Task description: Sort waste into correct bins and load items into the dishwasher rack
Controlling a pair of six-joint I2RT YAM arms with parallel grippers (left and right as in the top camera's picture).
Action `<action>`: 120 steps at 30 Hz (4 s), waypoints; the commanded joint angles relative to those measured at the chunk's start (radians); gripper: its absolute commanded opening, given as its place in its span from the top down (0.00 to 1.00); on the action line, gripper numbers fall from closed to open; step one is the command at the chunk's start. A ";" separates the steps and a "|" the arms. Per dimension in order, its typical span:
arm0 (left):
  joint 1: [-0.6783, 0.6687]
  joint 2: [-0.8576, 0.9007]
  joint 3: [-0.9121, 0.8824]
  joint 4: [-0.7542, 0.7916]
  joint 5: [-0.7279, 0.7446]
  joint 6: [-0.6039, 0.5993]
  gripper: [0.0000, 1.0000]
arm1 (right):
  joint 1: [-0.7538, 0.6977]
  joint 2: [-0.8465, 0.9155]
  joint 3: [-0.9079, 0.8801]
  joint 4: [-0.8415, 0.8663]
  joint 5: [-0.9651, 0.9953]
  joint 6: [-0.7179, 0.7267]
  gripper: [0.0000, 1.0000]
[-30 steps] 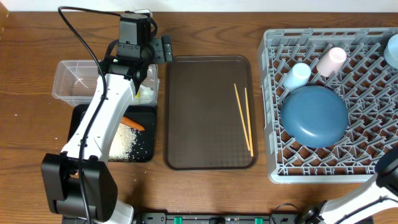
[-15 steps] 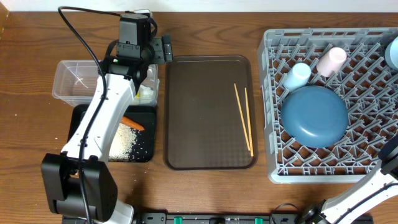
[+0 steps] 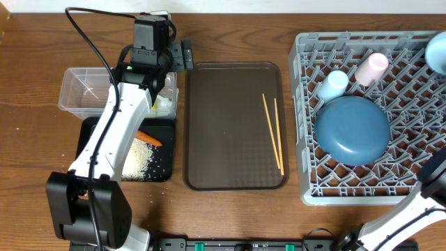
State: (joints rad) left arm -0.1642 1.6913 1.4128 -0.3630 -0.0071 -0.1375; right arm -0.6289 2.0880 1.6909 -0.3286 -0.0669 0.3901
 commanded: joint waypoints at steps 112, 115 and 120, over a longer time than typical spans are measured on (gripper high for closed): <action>0.001 0.004 -0.002 -0.003 -0.009 -0.009 0.06 | 0.357 -0.158 0.010 -0.404 1.061 -0.932 0.99; 0.001 0.004 -0.002 -0.003 -0.009 -0.009 0.06 | 0.395 -0.130 0.010 -0.382 1.113 -1.062 0.99; 0.001 0.004 -0.002 -0.003 -0.009 -0.009 0.06 | 0.432 -0.086 0.010 -0.420 1.163 -1.137 0.99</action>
State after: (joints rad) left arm -0.1642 1.6913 1.4128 -0.3634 -0.0071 -0.1375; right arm -0.2131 1.9778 1.7061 -0.7311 0.9848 -0.6292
